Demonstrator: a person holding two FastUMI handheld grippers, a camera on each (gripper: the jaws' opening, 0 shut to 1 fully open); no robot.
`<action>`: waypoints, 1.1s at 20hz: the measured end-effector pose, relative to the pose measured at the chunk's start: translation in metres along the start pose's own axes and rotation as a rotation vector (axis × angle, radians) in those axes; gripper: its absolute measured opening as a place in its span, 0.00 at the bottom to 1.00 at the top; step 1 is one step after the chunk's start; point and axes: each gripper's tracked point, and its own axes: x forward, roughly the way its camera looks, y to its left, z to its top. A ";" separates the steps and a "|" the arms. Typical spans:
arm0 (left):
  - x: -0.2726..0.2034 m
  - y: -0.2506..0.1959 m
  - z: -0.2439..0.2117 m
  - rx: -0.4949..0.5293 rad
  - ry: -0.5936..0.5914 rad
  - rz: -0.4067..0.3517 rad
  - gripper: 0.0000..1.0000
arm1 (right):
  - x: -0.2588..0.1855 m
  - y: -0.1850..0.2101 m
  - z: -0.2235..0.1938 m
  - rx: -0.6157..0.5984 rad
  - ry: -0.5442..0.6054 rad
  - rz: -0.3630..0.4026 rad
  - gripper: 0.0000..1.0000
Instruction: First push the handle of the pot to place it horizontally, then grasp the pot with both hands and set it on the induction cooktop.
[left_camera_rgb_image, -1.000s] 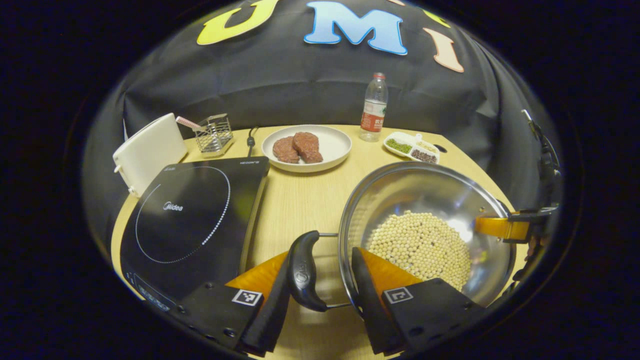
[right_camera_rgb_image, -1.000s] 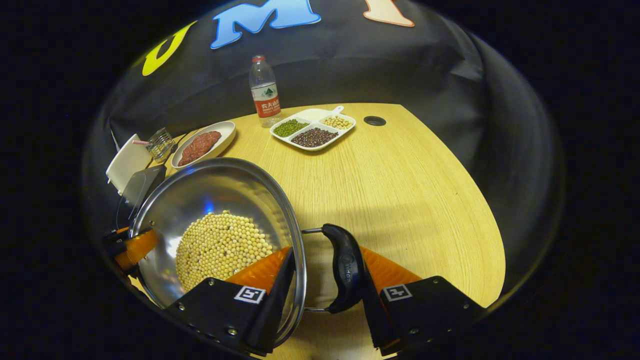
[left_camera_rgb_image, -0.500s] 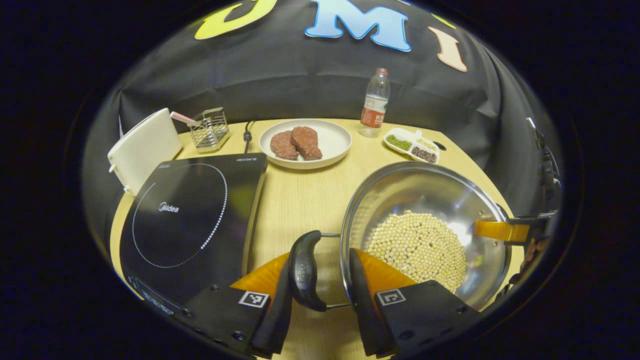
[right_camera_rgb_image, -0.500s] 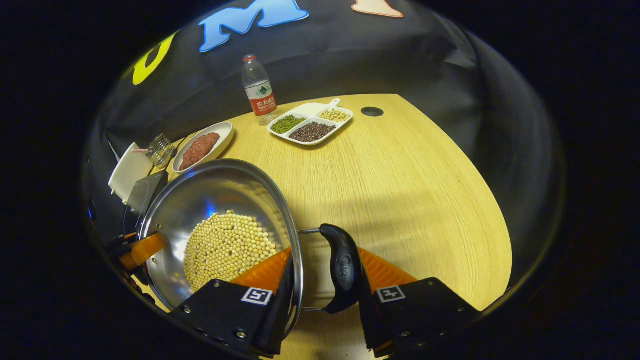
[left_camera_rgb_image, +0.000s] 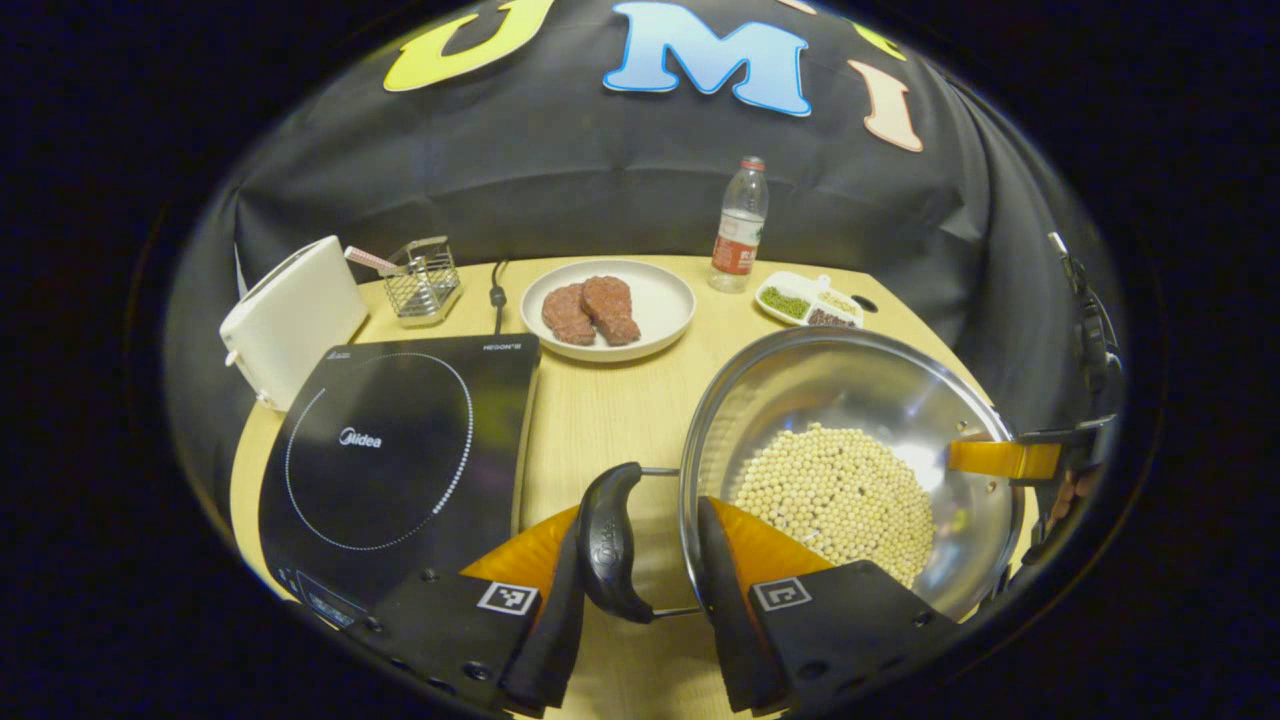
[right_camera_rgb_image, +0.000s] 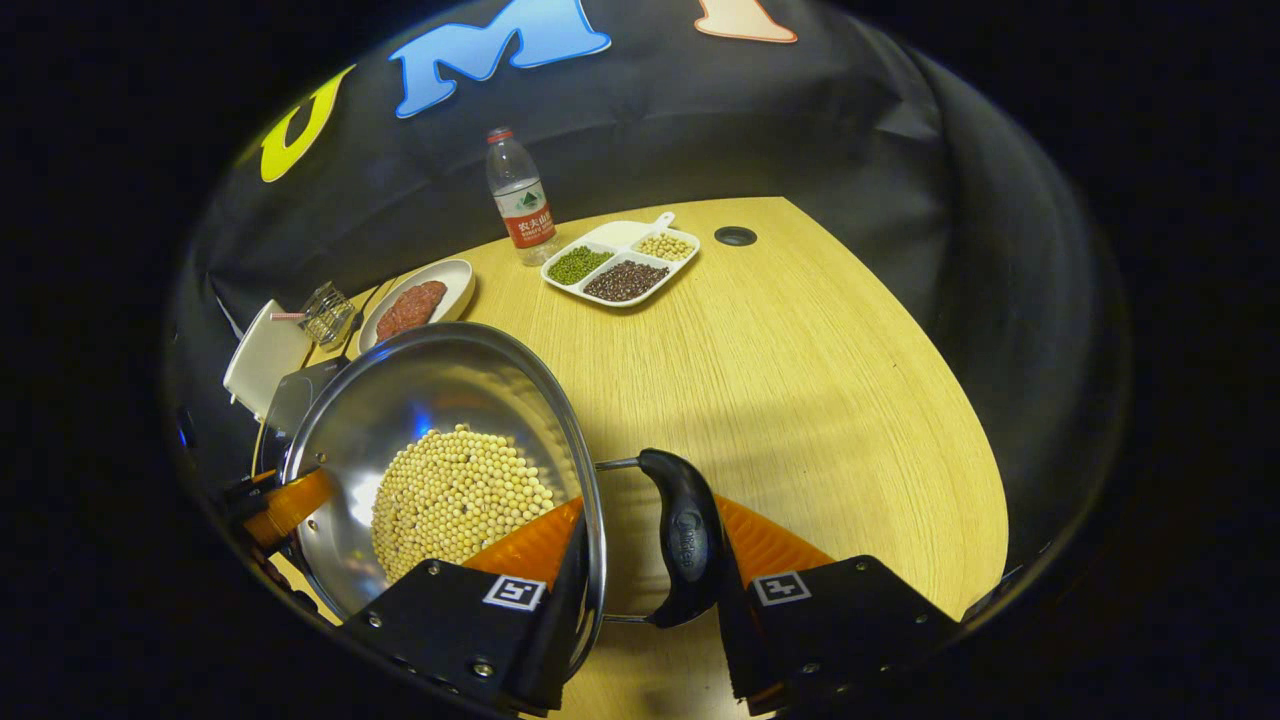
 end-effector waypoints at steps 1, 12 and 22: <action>-0.004 0.001 0.002 -0.003 -0.001 -0.002 0.60 | -0.004 0.002 0.000 0.001 0.000 -0.002 0.60; -0.040 0.055 0.019 -0.037 -0.015 0.008 0.64 | -0.031 0.061 0.010 -0.035 -0.013 0.009 0.60; -0.059 0.156 0.034 -0.059 -0.023 0.046 0.60 | -0.025 0.156 0.017 -0.066 -0.021 0.039 0.60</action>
